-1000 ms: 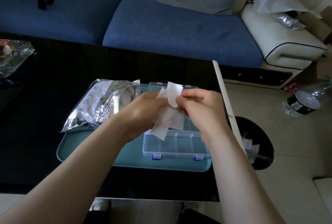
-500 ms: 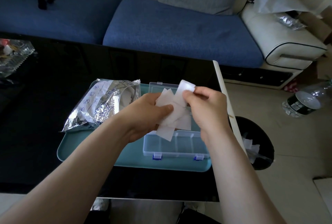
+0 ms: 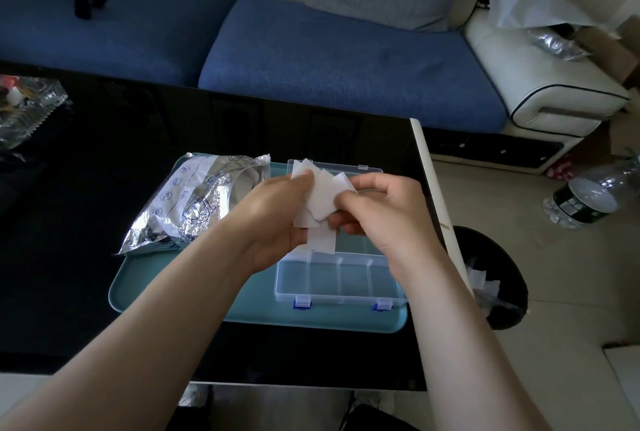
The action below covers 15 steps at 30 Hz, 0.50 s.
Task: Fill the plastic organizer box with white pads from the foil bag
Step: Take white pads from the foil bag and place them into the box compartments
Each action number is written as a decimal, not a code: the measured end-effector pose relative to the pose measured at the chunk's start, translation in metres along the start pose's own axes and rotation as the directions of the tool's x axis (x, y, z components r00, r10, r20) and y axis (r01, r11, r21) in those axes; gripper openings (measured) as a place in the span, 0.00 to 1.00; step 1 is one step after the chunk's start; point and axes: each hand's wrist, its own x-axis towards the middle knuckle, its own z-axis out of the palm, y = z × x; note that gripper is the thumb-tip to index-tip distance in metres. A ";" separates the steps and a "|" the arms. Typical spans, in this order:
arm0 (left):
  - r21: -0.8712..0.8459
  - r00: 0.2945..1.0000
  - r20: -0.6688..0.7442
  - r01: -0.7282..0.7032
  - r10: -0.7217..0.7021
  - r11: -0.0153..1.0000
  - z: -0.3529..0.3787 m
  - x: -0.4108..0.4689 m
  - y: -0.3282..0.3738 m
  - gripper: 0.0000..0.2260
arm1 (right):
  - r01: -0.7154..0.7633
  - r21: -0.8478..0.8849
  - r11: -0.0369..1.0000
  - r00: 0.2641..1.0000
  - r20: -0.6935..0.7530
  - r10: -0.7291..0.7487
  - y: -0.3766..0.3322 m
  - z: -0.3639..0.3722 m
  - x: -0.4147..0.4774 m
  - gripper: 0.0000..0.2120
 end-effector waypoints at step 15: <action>0.181 1.000 -0.017 -0.014 0.018 0.983 -0.004 0.002 -0.002 0.14 | 0.436 -0.459 0.774 0.874 0.012 -0.486 0.017 0.006 0.008 0.14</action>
